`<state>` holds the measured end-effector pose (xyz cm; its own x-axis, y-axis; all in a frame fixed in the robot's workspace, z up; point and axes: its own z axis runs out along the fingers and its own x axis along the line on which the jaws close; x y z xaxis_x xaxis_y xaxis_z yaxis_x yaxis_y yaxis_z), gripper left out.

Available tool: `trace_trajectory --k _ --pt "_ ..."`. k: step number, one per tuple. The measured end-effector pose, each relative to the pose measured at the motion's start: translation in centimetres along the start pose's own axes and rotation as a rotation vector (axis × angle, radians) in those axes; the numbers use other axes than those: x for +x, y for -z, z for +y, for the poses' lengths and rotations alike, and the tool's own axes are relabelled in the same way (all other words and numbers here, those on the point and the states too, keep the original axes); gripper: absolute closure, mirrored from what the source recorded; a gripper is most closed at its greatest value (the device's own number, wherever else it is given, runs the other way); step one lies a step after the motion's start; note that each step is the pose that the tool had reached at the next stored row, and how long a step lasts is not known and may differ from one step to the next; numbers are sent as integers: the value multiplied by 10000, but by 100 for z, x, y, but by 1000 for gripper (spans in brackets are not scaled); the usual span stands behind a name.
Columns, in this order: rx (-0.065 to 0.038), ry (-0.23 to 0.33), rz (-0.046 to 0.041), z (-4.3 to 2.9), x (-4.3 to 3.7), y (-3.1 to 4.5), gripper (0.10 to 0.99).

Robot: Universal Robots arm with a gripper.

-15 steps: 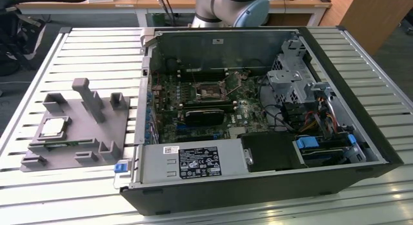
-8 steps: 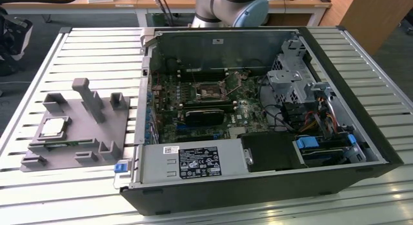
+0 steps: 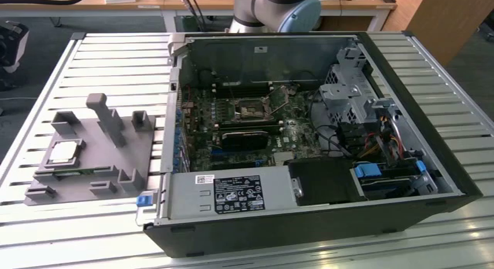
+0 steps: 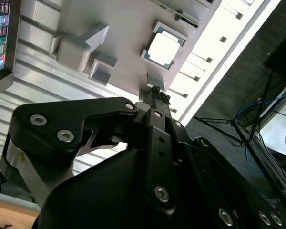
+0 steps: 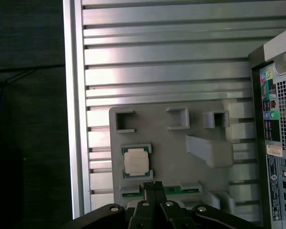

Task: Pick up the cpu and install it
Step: 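Reach for the cpu, then pick up the cpu and move it towards the insertion slot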

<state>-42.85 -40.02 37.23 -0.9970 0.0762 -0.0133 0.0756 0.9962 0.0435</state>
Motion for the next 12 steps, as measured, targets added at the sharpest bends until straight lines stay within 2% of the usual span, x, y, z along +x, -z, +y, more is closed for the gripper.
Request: trace_trajectory --k 5,12 --pt "-5 19 1 -13 83 0 980" --pt "-5 21 15 -22 100 -43 980"
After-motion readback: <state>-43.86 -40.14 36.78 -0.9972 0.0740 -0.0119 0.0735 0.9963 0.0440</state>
